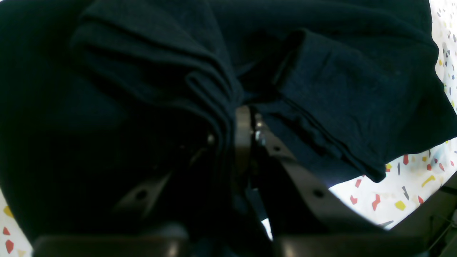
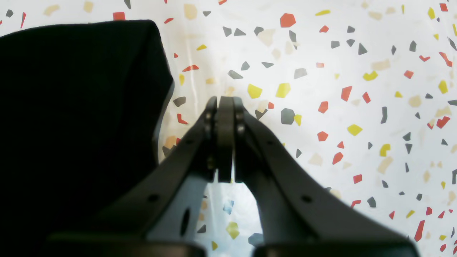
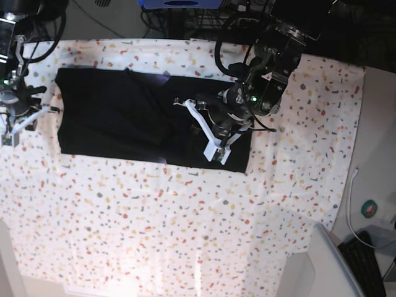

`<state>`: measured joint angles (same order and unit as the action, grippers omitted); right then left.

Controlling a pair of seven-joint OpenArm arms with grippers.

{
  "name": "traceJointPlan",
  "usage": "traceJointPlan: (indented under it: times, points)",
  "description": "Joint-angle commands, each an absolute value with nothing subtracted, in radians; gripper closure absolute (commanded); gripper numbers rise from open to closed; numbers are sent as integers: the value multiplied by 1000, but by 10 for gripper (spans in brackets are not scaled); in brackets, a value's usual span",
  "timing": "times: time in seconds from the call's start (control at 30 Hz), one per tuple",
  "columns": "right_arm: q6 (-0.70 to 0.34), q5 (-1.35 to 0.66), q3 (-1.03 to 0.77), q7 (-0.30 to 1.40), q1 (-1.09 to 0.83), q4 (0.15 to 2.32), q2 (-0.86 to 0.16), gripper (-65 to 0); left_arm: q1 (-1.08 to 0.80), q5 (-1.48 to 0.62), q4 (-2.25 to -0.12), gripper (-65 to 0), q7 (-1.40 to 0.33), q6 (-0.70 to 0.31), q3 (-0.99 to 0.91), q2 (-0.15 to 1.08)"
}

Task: Layout the t-shirt on the table in an organized manner, then fold the t-shirt properly
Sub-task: 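Fold the strip's end over toward the right gripper with the left gripper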

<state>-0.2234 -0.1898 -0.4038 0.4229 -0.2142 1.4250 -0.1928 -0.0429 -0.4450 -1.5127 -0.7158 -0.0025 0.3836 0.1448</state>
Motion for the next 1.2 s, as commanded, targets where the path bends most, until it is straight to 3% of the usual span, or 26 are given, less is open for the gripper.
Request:
traceJointPlan:
  times: [0.0,0.8,0.93,1.0,1.07,1.17]
  points:
    - [-219,-194,-412,403,-205,1443,-208,0,-30,-452,-1535,0,-700,-8,387,142]
    - [-219,-194,-407,403,-203,1442,-208,0,-36,-453,-1535,0,-702,-10,389,143]
    - [-219,-194,-407,403,-205,1442,-208,0,-36,-453,-1535,-230,-702,-10,389,143]
    - [-219,-194,-407,403,-205,1442,-208,0,-31,-453,-1535,-311,-702,-12,389,142]
    - [-219,-194,-407,403,-205,1442,-208,0,-28,-453,-1534,-365,-702,-13,401,125]
    - [-219,-194,-407,403,-205,1442,-208,0,15,-453,-1520,-390,-702,-15,503,99]
